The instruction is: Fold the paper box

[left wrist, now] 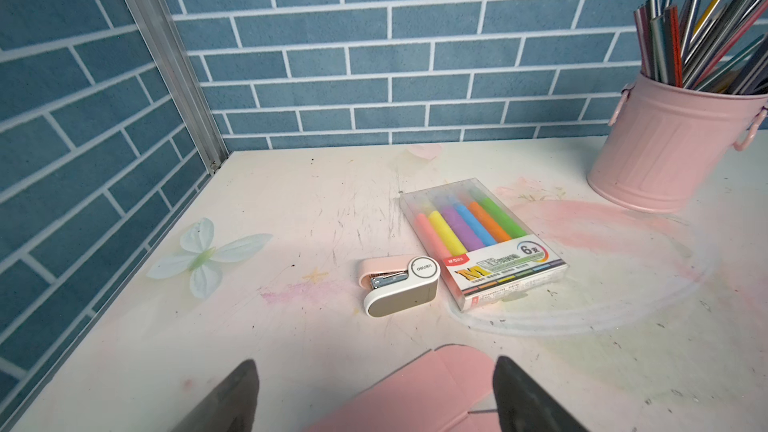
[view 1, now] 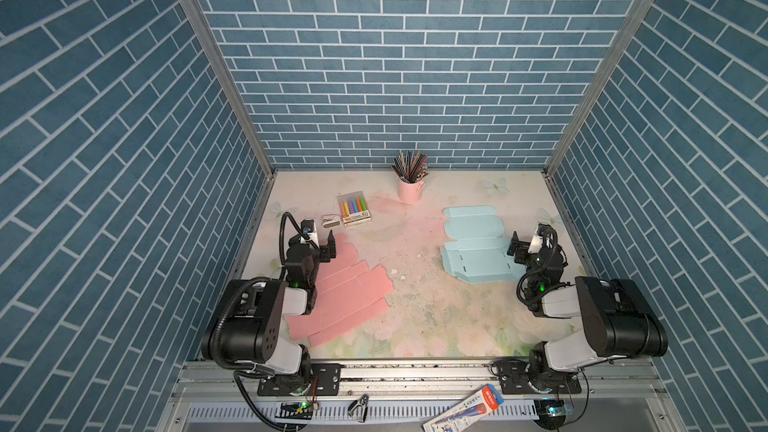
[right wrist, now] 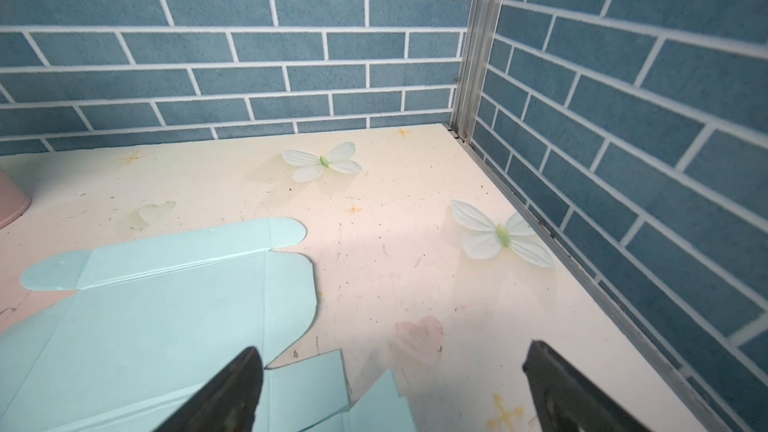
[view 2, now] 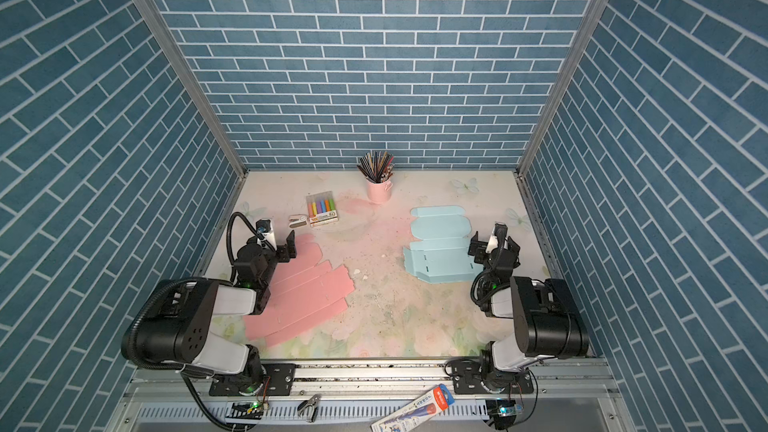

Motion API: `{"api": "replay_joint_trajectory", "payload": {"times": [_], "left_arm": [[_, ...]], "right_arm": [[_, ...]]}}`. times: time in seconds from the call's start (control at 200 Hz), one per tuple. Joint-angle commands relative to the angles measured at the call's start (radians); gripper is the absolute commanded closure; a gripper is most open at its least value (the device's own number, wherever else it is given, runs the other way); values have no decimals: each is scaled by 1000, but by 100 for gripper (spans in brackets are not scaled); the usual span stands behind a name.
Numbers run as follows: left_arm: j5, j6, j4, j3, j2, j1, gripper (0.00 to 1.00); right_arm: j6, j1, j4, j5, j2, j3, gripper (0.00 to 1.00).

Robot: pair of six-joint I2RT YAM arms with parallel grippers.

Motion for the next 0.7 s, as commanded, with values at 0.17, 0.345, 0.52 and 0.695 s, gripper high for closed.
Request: {"api": "replay_joint_trajectory", "payload": {"times": [0.17,0.345,0.52,0.695], "left_arm": [[-2,-58,-342,112,-209,-53,12],[-116,-161,-563,189,-333,-214,12],[33,-418,-816,340,-305,-295,12],[191,-537,-918,447,-196,-441,12]], "right_arm": [[60,73,-422,8,-284,115,1],[271,143,-908,64,-367,305,2],[350,216,-1177,-99,-324,429,2],[429,323,-1279,-187,-321,442,2]]}}
